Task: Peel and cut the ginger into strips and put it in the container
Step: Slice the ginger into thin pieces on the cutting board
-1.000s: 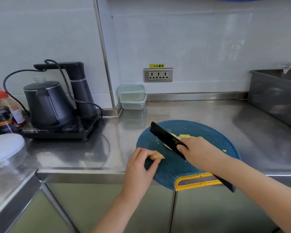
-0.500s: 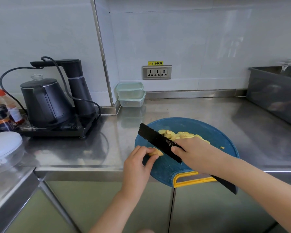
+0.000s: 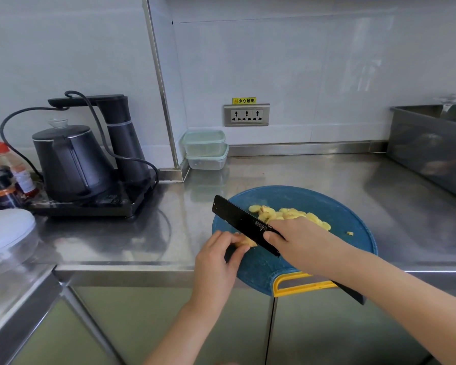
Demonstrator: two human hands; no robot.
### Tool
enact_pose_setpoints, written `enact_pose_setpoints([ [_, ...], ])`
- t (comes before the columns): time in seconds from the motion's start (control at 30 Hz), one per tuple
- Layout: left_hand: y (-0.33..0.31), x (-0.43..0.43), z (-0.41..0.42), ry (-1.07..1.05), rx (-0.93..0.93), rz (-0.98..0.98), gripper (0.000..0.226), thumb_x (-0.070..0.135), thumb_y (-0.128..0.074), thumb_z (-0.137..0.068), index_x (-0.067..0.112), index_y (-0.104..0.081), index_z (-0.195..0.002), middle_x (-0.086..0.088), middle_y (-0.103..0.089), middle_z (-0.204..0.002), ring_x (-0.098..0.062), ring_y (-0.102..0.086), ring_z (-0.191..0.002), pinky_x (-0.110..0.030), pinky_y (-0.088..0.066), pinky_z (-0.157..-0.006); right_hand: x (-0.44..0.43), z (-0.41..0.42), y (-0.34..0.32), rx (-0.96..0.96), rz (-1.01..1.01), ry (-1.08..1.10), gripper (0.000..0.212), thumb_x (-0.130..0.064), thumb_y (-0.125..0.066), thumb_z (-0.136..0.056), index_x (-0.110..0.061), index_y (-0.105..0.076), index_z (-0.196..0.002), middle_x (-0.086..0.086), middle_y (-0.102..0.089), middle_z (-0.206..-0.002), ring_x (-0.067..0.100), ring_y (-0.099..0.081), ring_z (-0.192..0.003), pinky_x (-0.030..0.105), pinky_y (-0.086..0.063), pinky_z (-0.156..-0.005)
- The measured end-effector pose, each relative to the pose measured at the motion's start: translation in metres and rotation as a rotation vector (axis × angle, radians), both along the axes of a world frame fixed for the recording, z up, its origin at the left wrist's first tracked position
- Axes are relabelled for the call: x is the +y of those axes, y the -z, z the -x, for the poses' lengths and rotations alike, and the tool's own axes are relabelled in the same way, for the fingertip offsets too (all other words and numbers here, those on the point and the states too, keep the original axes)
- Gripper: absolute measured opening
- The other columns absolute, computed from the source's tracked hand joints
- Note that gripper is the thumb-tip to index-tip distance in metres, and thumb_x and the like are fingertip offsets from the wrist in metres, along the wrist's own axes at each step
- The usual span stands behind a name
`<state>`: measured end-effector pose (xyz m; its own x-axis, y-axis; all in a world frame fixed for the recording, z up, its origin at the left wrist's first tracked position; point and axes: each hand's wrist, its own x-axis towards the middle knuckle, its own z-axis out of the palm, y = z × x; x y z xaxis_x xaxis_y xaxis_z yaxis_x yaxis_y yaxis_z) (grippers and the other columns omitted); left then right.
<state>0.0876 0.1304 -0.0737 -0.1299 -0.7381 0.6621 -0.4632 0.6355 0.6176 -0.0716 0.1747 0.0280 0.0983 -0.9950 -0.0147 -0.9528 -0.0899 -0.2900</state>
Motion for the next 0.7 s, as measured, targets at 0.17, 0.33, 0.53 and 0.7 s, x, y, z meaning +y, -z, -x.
enact_pose_setpoints([
  [0.17, -0.0006, 0.0004, 0.0, 0.005, -0.002, -0.007, 0.008, 0.015, -0.074, -0.08, 0.017, -0.067, -0.083, 0.016, -0.062, -0.084, 0.002, -0.059, -0.086, -0.016, -0.047, -0.073, -0.0011, 0.0002, -0.0027, 0.017, 0.0, 0.001, 0.028, -0.034, -0.032, -0.104, -0.027, -0.044, -0.08, -0.005, -0.049, -0.074, 0.007, -0.046, -0.065, 0.02, -0.035, -0.054],
  [0.33, -0.0008, 0.0007, -0.0004, 0.005, 0.001, -0.004, 0.008, 0.015, -0.074, -0.08, 0.018, -0.066, -0.082, 0.016, -0.062, -0.084, 0.002, -0.059, -0.085, -0.015, -0.047, -0.072, -0.0013, 0.0001, -0.001, 0.02, -0.002, 0.0, 0.025, -0.035, -0.032, -0.104, -0.023, -0.05, -0.091, -0.002, -0.053, -0.078, 0.009, -0.048, -0.068, 0.021, -0.037, -0.056],
  [0.53, -0.0012, 0.0009, -0.0005, 0.002, -0.011, 0.001, 0.008, 0.016, -0.073, -0.08, 0.017, -0.066, -0.082, 0.014, -0.062, -0.084, 0.001, -0.058, -0.085, -0.015, -0.047, -0.072, -0.0016, -0.0015, -0.0028, -0.003, -0.027, 0.008, 0.03, -0.034, -0.031, -0.104, -0.019, -0.056, -0.101, 0.001, -0.056, -0.084, 0.011, -0.05, -0.071, 0.025, -0.042, -0.062],
  [0.7, -0.0016, 0.0005, -0.001, 0.002, -0.003, -0.006, 0.009, 0.013, -0.075, -0.079, 0.016, -0.067, -0.082, 0.013, -0.064, -0.084, 0.001, -0.059, -0.086, -0.013, -0.047, -0.073, -0.0021, -0.0037, -0.0035, 0.026, -0.066, 0.011, 0.029, -0.034, -0.029, -0.104, -0.019, -0.053, -0.101, 0.002, -0.055, -0.088, 0.012, -0.049, -0.075, 0.024, -0.041, -0.062],
])
